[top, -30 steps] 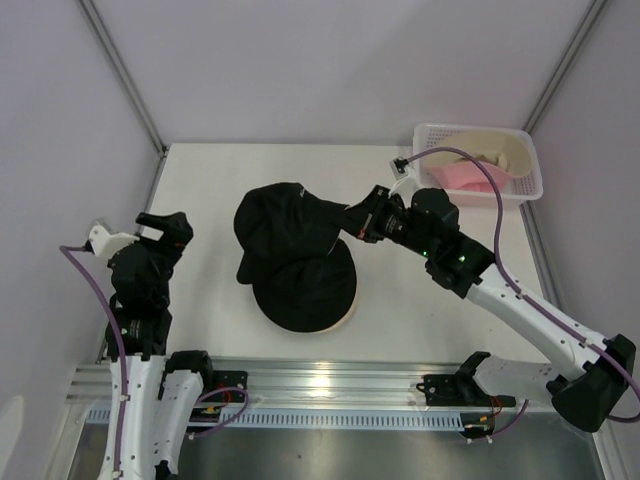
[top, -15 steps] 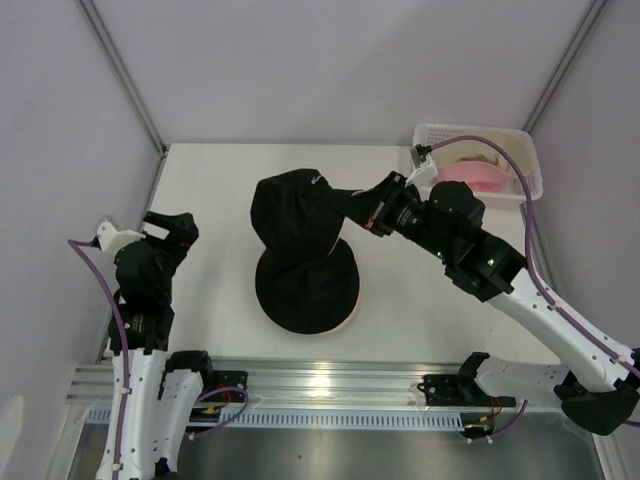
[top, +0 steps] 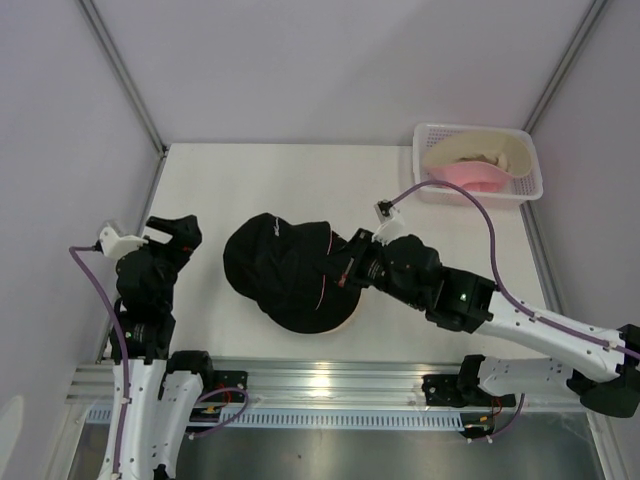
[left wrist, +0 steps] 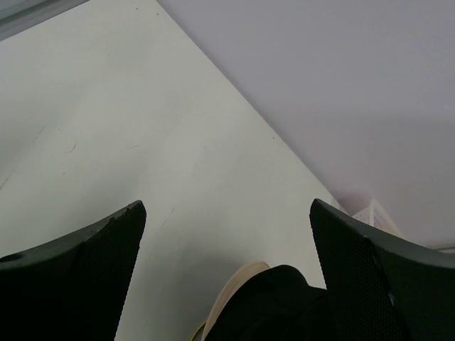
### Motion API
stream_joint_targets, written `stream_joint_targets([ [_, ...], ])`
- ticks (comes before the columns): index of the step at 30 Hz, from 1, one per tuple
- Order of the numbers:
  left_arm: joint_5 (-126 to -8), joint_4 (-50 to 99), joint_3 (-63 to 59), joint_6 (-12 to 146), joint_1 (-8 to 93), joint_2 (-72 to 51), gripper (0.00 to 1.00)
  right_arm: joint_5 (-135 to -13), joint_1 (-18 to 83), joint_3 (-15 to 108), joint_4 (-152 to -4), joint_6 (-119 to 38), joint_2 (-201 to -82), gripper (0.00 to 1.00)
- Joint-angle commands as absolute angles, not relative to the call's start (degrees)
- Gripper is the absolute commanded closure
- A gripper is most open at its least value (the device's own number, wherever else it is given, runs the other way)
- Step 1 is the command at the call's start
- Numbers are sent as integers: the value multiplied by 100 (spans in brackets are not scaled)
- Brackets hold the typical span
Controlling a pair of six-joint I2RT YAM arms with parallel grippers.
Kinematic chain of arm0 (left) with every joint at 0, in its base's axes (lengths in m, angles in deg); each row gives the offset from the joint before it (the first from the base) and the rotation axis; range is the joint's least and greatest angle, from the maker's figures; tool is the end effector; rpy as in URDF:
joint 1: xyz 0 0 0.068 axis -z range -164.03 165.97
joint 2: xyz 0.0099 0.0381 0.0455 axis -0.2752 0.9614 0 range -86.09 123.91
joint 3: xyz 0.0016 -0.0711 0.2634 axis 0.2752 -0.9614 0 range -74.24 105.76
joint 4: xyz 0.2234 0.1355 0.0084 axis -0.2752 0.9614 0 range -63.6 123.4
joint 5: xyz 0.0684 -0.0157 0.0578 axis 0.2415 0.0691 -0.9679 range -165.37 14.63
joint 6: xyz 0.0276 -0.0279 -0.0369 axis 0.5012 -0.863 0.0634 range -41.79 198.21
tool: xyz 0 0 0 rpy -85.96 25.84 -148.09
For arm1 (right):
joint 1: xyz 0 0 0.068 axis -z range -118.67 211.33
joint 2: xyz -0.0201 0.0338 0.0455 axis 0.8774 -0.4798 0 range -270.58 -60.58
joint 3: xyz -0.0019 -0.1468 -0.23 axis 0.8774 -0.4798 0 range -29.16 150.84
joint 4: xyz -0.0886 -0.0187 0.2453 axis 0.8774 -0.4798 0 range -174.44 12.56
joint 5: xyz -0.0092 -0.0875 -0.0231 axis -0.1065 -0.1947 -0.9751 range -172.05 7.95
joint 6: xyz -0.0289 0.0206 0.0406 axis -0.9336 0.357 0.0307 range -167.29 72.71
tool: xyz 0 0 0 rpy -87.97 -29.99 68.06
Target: Stack the hats
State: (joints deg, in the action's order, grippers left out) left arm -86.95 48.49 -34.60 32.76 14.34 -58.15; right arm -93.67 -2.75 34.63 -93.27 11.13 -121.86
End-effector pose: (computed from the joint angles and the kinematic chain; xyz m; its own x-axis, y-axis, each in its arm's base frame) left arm 0.1213 0.0106 0.3260 0.0339 -0.6974 -0.7159 -0.2865 0.6795 -0.6755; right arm 0.1120 0.2138 0.3907 -0.7303 0.4063 -0.5491 -0.3307 0.4930 0.8047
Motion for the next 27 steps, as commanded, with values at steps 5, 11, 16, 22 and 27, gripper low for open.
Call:
stream_joint_targets([
  [5, -8645, 4803, -3451, 3391, 1544, -6025, 1, -10779, -802, 3000, -9325, 994, -11798, 100],
  [11, -8540, 4750, -3469, 3487, 1738, -6008, 0, -11755, -758, 2481, -9124, 397, -11051, 100],
  [16, -8399, 4653, -3486, 3532, 1738, -5902, 0, -11835, -189, 2761, -9325, 17, -10795, 100],
  [22, -8153, 4618, -3443, 3593, 1738, -5718, 0, -10224, 1279, 2578, -9529, 351, -11137, 100],
  [27, -7793, 4539, -3486, 3663, 1738, -5604, 0, -9402, 2001, 2086, -9159, 527, -11568, 100],
])
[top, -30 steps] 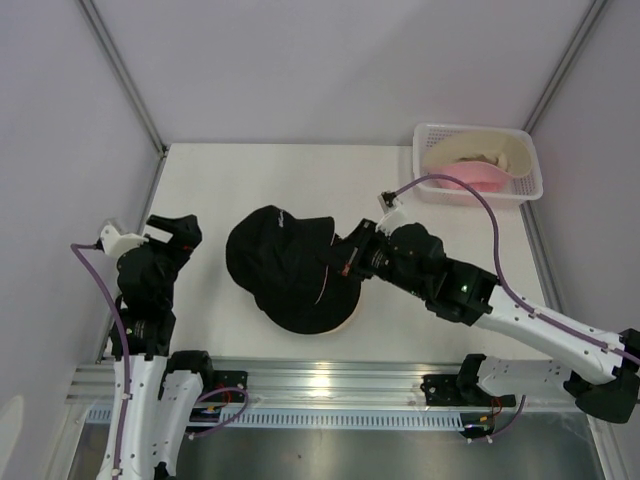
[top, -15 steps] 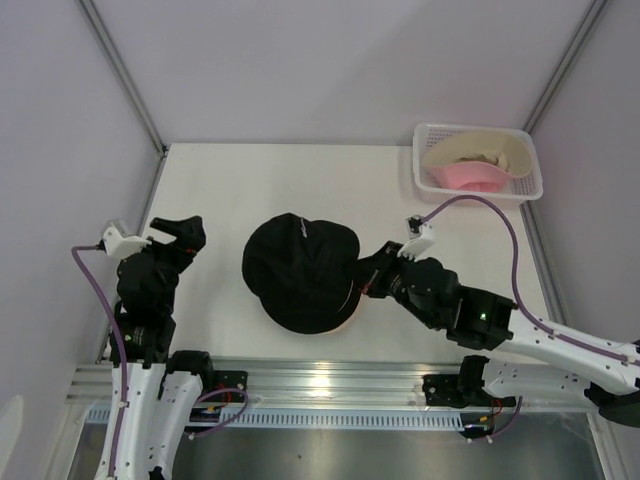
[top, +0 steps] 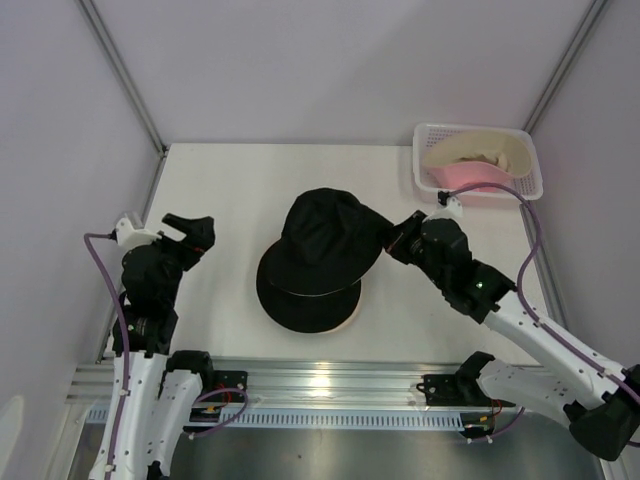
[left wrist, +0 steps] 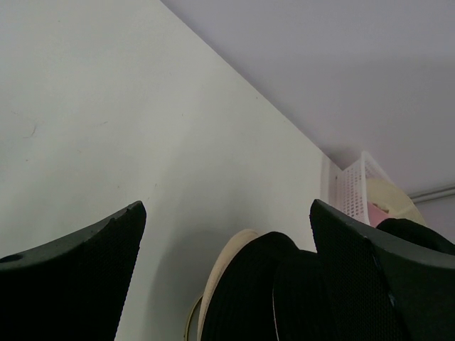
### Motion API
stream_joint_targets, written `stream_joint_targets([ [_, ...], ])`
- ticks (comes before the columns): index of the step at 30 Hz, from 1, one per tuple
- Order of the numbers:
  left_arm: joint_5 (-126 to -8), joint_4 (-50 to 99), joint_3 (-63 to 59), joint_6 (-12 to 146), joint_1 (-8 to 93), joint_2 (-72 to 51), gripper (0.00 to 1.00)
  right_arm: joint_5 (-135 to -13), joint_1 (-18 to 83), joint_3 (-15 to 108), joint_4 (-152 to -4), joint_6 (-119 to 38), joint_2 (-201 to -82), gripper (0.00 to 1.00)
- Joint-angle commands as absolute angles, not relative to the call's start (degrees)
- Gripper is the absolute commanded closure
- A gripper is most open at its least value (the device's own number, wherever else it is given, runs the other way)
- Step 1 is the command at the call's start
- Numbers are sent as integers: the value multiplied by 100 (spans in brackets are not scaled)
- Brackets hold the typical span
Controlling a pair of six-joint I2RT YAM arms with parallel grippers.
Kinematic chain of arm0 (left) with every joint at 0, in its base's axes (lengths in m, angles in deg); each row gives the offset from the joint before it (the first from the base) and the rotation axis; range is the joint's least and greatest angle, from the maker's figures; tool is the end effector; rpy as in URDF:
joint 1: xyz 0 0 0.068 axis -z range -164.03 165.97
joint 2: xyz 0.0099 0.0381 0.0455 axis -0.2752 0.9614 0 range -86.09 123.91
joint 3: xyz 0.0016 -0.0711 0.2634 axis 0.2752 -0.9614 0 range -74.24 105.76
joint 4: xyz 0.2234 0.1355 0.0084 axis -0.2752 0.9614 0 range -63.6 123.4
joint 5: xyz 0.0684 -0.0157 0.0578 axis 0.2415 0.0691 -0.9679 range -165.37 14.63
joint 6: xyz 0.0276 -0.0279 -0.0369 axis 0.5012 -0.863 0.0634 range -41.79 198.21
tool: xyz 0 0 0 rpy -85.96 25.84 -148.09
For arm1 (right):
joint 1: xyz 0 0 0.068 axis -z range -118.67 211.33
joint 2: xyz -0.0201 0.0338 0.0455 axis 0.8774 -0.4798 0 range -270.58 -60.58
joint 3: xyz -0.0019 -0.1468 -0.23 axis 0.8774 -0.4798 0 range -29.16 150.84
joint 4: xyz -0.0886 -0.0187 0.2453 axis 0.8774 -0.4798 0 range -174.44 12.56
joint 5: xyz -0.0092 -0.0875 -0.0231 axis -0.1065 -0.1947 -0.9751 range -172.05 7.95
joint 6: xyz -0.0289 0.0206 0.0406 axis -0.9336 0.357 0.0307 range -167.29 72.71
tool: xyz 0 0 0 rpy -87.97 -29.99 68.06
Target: Stack the hats
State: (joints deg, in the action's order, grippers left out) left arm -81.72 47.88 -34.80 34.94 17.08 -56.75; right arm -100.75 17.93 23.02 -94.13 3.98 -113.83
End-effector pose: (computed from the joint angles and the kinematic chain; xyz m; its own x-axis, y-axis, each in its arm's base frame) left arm 0.1277 0.0014 0.3233 -0.0827 -0.6797 -0.7288 -0.2001 0.7278 -0.6560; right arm 0.1610 0.1365 0.3477 -0.4734 0.5694 -0.6721 -0.0955 0.7253 0.6818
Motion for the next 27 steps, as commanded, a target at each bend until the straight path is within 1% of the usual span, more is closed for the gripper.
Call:
stream_joint_targets([
  [1, -7583, 4522, -3565, 3672, 1738, -5586, 0, -9340, 2028, 2024, -9081, 518, -11595, 100],
  [4, -7082, 4311, -3828, 3637, 1738, -5603, 1, -9015, 2011, 1708, -8677, 448, -11665, 100],
  [6, -6494, 4118, -3952, 3445, 1738, -5630, 2, -8883, 1906, 1524, -8395, 448, -11692, 100],
  [8, -6011, 3880, -4163, 3112, 1738, -5647, 2, -8882, 1730, 1242, -8028, 439, -11718, 100],
  [11, -5710, 3844, -4330, 2662, 1781, -5647, 4, -9066, 1300, 1066, -7727, 404, -11815, 100],
  [16, -5560, 4265, -4427, 2205, 1931, -6007, 3, -9594, 825, 995, -7393, 299, -11833, 100],
  [18, -5481, 4547, -4427, 2073, 1957, -6271, 2, -9708, 789, 899, -7331, 307, -11806, 100],
  [24, -5560, 5504, -4286, 2037, 2168, -6438, 1, -10146, 570, 600, -7023, 308, -11578, 100],
  [27, -5577, 5628, -4330, 1941, 2230, -6535, 2, -10349, 429, 556, -7006, 272, -11542, 100],
])
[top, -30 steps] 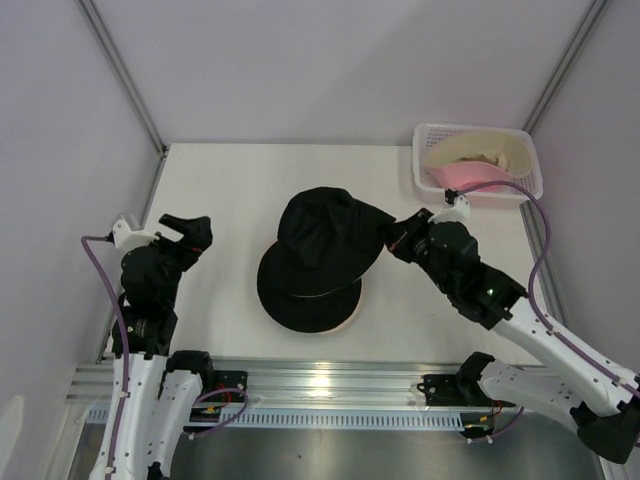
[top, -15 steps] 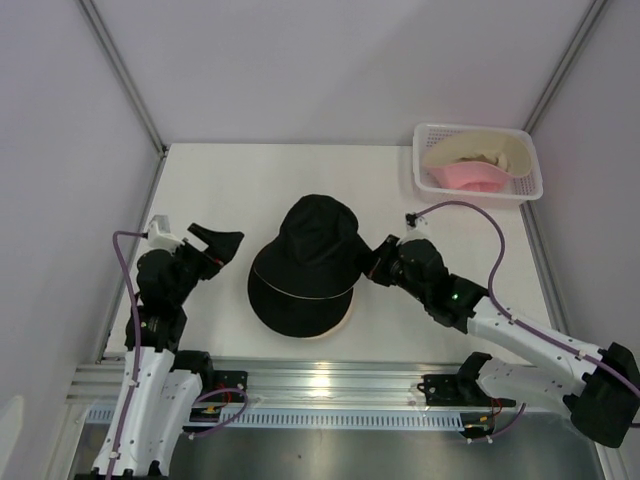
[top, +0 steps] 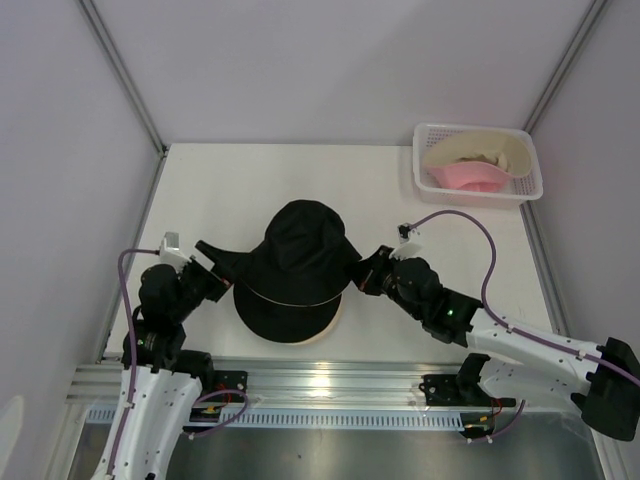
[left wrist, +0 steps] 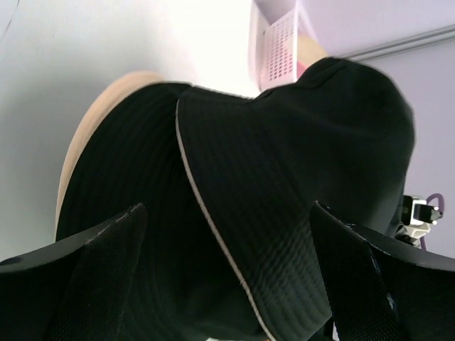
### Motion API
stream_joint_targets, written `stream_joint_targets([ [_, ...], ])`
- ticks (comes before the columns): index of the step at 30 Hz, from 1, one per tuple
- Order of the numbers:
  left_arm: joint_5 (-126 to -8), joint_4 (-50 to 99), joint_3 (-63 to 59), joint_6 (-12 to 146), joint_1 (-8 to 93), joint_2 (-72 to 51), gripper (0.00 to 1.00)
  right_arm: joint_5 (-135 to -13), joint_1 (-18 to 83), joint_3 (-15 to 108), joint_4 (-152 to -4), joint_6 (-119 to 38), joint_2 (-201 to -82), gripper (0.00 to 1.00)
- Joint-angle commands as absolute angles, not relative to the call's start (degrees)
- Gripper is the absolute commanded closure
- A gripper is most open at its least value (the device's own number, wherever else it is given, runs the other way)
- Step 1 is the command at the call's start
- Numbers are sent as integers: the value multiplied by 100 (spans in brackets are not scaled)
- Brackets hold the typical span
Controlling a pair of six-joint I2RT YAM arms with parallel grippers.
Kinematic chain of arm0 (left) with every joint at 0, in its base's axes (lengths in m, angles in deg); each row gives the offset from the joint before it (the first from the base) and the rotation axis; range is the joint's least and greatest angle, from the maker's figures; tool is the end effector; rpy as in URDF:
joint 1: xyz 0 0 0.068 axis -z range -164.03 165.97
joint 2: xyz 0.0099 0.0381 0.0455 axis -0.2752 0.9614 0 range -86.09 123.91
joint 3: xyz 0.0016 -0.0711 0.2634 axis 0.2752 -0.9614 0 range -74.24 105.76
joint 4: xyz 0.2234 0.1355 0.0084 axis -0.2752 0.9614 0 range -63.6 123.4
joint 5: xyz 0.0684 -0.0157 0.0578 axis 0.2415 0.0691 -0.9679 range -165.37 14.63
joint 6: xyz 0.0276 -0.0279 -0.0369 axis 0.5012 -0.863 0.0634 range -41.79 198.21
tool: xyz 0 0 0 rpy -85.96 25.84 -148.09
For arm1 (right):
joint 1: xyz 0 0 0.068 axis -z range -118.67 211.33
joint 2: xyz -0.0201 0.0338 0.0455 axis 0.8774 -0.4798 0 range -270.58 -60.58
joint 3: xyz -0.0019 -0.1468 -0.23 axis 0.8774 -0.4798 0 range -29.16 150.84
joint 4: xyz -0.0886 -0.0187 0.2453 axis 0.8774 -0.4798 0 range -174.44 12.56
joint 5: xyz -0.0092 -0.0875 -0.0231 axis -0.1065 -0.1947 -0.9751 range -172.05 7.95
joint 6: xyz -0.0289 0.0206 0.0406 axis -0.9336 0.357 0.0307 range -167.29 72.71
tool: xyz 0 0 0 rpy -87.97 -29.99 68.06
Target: Stack the hats
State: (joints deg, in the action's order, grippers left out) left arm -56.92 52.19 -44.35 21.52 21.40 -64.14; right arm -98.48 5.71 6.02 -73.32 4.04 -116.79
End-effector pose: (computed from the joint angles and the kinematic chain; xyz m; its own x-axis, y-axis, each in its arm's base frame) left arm 0.1104 -0.0218 0.2724 -0.4933 -0.7493 -0.4417 -0.0410 0.5273 -0.8487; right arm 0.1365 0.1816 0.2696 -0.6014 0.4472 -0.6620 -0.2709 0.6654 0.6956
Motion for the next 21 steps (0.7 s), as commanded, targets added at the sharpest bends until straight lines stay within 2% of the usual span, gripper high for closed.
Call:
stream_joint_targets([
  [1, -5621, 5629, -4417, 1871, 2239, -6570, 2, -10376, 402, 538, -6953, 255, -11542, 100],
  [4, -5657, 5454, -4541, 1739, 2248, -6614, 5, -10403, 279, 547, -6848, 176, -11595, 100],
  [7, -5577, 5014, -4673, 1607, 2256, -6632, 17, -10491, 156, 599, -6847, 97, -11683, 100],
  [8, -5612, 4927, -4682, 1607, 2256, -6614, 28, -10508, 139, 600, -6847, 88, -11709, 100],
  [10, -5604, 4724, -4690, 1616, 2248, -6527, 40, -10534, 112, 591, -6847, 88, -11753, 100],
  [11, -5560, 4584, -4699, 1616, 2248, -6474, 57, -10543, 112, 591, -6847, 79, -11771, 100],
  [13, -5525, 4469, -4717, 1624, 2256, -6360, 79, -10561, 95, 591, -6847, 79, -11797, 100],
  [14, -5516, 4364, -4743, 1624, 2256, -6246, 99, -10578, 103, 582, -6847, 79, -11806, 100],
  [21, -5770, 3845, -4892, 2291, 2256, -6498, 99, -10684, 103, 565, -6725, -193, -11920, 100],
])
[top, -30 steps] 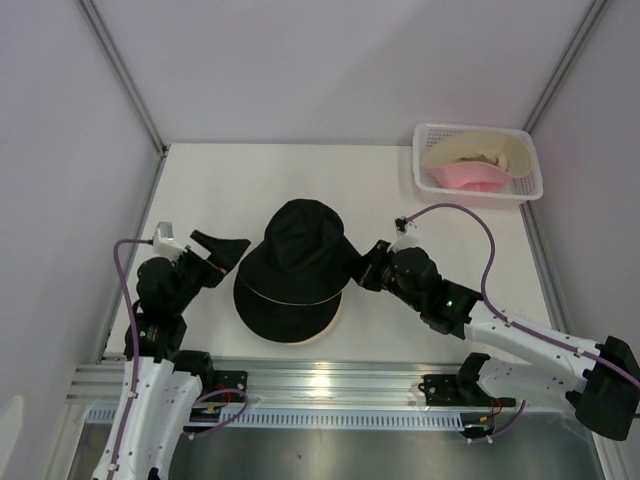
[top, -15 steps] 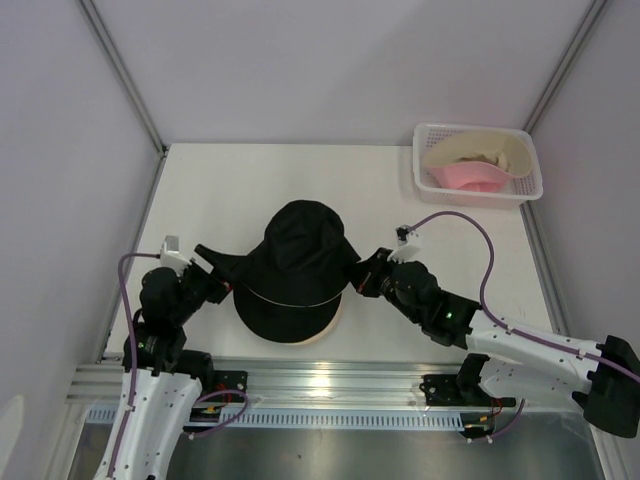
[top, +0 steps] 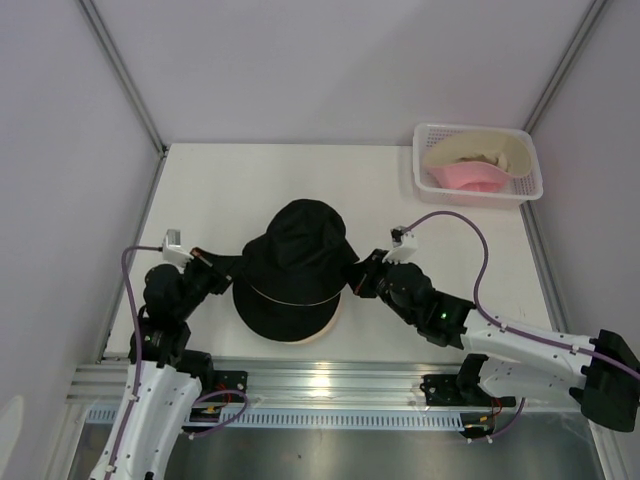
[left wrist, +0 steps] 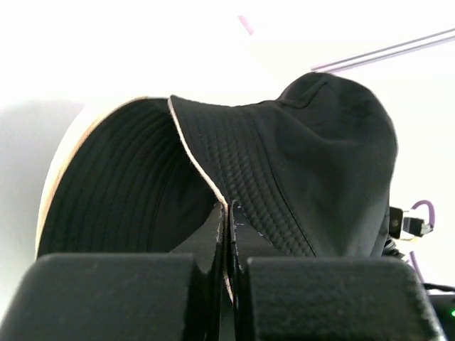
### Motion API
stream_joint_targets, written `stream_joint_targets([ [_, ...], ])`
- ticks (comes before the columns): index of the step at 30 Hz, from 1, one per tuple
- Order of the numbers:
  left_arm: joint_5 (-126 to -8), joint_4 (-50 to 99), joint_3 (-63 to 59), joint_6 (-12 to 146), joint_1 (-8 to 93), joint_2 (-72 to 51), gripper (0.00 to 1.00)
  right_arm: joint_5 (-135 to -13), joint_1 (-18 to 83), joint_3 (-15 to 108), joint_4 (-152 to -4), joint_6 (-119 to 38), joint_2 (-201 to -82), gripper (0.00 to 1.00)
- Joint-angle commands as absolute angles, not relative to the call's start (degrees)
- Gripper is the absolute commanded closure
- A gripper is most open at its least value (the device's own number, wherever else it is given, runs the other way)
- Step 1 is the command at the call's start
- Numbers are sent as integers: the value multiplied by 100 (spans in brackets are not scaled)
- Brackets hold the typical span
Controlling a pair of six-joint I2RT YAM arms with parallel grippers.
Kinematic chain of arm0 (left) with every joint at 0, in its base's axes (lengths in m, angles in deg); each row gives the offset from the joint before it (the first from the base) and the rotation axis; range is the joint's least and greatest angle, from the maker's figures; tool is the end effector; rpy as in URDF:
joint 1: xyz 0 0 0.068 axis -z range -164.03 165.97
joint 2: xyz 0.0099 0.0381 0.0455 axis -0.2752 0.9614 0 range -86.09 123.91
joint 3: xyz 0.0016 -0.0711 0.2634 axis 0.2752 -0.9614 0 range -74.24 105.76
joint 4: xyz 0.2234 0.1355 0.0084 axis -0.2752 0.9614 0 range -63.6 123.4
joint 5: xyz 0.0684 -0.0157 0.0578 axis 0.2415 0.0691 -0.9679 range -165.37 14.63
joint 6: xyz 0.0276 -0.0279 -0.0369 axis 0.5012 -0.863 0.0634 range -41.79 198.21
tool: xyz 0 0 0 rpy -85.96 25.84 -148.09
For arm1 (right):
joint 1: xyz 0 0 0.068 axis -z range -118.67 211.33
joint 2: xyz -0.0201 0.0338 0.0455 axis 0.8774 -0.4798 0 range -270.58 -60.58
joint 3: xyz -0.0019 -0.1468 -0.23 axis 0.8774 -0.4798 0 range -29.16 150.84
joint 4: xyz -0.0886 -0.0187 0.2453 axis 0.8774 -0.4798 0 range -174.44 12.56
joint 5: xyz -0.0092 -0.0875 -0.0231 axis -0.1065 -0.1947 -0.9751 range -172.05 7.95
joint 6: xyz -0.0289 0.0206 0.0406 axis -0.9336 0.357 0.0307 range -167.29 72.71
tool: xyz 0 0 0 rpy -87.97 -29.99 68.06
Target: Stack the hats
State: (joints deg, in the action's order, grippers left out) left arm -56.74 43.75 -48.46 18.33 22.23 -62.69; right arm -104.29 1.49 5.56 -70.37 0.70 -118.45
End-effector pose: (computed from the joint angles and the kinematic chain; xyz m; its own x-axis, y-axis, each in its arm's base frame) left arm 0.1220 -0.0248 0.2607 -0.4837 -0.7714 -0.4135 -0.0163 0.4803 -0.8770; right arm 0.1279 0.1932 0.2664 -0.5521 0.4189 -0.7209 -0.3100 0.6996 0.6438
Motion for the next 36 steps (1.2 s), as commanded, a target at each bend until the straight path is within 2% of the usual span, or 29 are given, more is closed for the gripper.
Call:
stream_joint_targets([
  [1, -5962, 3792, -4971, 2440, 2248, -6535, 99, -10710, 103, 556, -6594, -263, -11946, 100],
  [4, -5974, 3187, -5383, 2346, 2256, -6570, 99, -10710, 103, 564, -6321, -544, -12113, 100],
  [9, -5656, 1000, -6429, 2125, 2466, -6561, 99, -10877, -28, 416, -5725, -756, -12394, 100],
  [11, -5997, 394, -6876, 2204, 2782, -6710, 99, -10973, -125, 187, -5408, -931, -12482, 100],
  [14, -6472, 268, -6993, 2423, 3073, -6729, 99, -11114, -213, 212, -5204, -1124, -12702, 100],
  [17, -6570, -178, -7002, 2652, 3118, -6562, 99, -11376, -213, 344, -5055, -1580, -12896, 100],
  [21, -6895, -935, -6748, 2933, 3127, -5634, 99, -11441, 41, 563, -4765, -2170, -13054, 100],
  [25, -6870, -1997, -6361, 2926, 3126, -4332, 99, -10397, 1102, 915, -4738, -2241, -13326, 100],
  [31, -6641, -3562, -5825, 2583, 3135, -2548, 99, -9885, 1509, 1601, -4676, -2953, -13774, 100],
  [36, -6518, -3373, -5306, 2556, 3144, -2456, 99, -9375, 1668, 1988, -5027, -2735, -13959, 100],
])
